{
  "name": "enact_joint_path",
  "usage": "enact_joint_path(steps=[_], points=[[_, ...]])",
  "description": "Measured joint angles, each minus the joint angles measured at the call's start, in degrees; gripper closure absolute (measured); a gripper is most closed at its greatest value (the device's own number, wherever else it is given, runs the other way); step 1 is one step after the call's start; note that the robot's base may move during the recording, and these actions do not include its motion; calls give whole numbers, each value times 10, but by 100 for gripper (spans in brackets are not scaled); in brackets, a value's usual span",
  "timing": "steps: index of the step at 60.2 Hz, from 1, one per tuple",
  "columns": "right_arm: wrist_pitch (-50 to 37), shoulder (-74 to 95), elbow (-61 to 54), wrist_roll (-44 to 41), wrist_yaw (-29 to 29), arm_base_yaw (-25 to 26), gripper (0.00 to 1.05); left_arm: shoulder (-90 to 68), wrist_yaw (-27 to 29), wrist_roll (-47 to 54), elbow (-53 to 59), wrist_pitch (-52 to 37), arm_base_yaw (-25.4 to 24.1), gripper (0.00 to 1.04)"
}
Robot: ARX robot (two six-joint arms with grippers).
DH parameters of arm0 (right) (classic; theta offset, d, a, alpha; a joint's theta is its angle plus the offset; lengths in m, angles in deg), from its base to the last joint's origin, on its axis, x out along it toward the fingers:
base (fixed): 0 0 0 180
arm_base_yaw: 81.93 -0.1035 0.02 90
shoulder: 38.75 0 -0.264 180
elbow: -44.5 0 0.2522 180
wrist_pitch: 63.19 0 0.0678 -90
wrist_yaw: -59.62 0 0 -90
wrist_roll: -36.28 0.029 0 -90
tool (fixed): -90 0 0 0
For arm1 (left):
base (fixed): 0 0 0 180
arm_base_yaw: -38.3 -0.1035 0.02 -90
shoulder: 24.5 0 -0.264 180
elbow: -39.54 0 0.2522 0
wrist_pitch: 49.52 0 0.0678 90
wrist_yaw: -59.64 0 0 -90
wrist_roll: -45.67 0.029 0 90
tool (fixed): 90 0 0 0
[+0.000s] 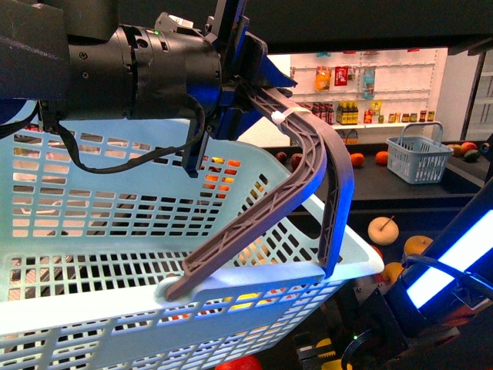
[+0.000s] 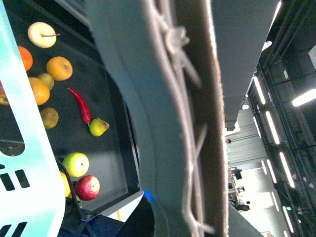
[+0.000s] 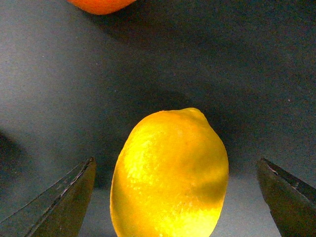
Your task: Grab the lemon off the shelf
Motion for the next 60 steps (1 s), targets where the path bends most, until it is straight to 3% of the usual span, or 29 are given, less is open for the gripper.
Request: enact_joint_path(steps=[22,35,60], points=[[47,47,71,0,8,0,7,0,0,0,0,0,0,98],[52,52,86,2,3,0,35,0,0,0,0,0,0,98],[37,14,18,6,-3,22,39,0,0,0,0,0,0,98]])
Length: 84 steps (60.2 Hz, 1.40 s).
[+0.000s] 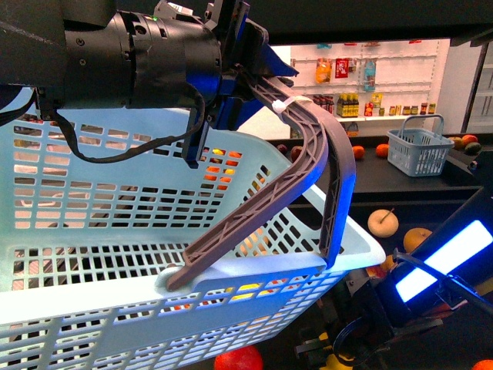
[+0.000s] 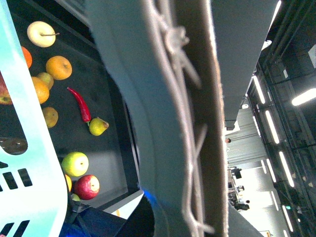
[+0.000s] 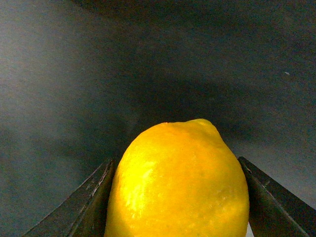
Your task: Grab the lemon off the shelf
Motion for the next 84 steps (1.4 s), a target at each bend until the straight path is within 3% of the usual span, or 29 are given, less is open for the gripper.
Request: enact_joint_path(steps=[23,39,58,84], points=[[-45,-202,-158,-59,-4,104,39,0,0,0,0,0,0,98],[-41,-382,-209,-16,-85,132,39,0,0,0,0,0,0,98],[-40,-550,-253,103,-176,74,39,0,0,0,0,0,0,98],[-64,-559,-301,158,-174,-35,39,0,0,0,0,0,0,98]])
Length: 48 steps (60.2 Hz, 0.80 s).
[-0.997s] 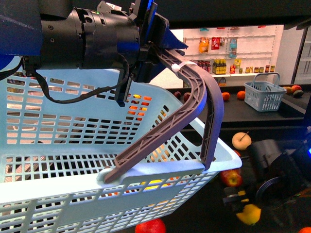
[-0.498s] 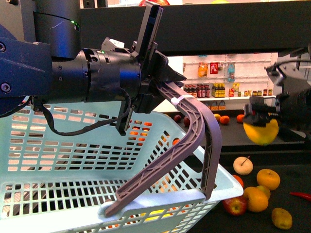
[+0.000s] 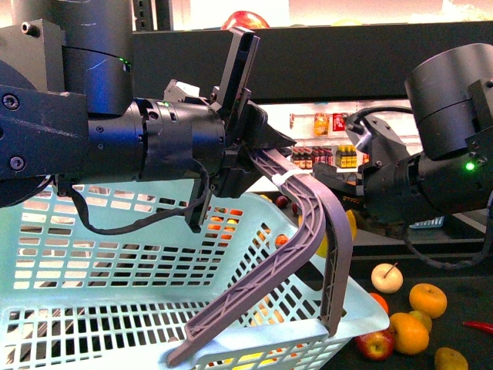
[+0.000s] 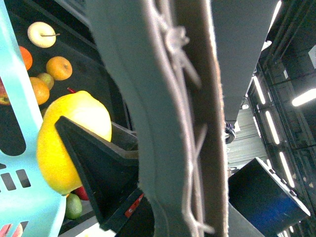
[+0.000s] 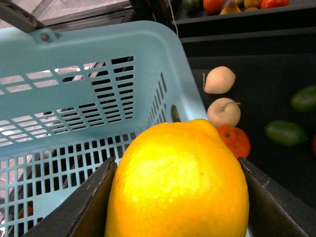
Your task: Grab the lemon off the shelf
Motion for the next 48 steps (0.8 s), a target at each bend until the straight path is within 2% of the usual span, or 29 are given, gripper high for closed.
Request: enact_joint_path(steps=[15,29,38,48], points=[[-7,21,-9,0,9,-25,38,0,0,0,0,0,0,98],[-19,25,-9,1,16,-22,6,0,0,0,0,0,0,98],[-18,20,-5,-2,32,-5,7,0,-2,-2,0,0,0,98],[-21,-50,-14,-45,64,36,7,0,2,-1,0,0,0,98]])
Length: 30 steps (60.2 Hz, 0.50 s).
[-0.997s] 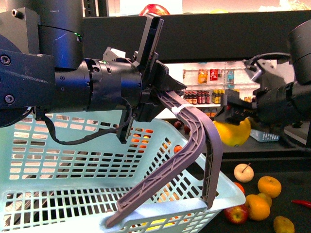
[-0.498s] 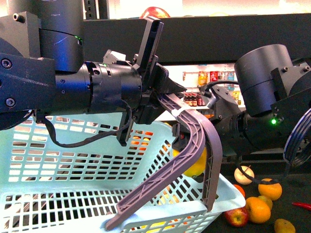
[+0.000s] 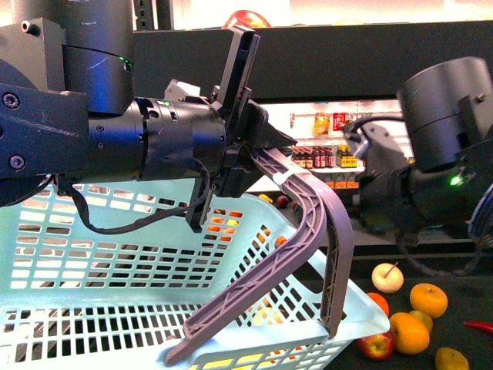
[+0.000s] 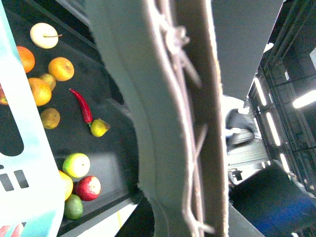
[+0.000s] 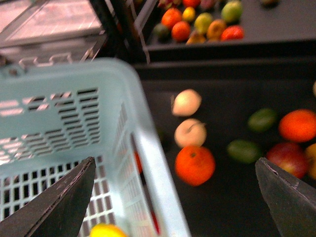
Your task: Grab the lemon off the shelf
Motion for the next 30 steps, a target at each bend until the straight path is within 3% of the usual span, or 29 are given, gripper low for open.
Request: enact_joint_path(steps=[12,22,30], points=[[1,-152,-78,-35,22,48,7,0,-2,0,0,0,0,98],[-7,-296,-218,-61,45,89,7,0,-3,-1,0,0,0,98],[42,-423,-321,-69,61,113,7,0,-2,0,0,0,0,98]])
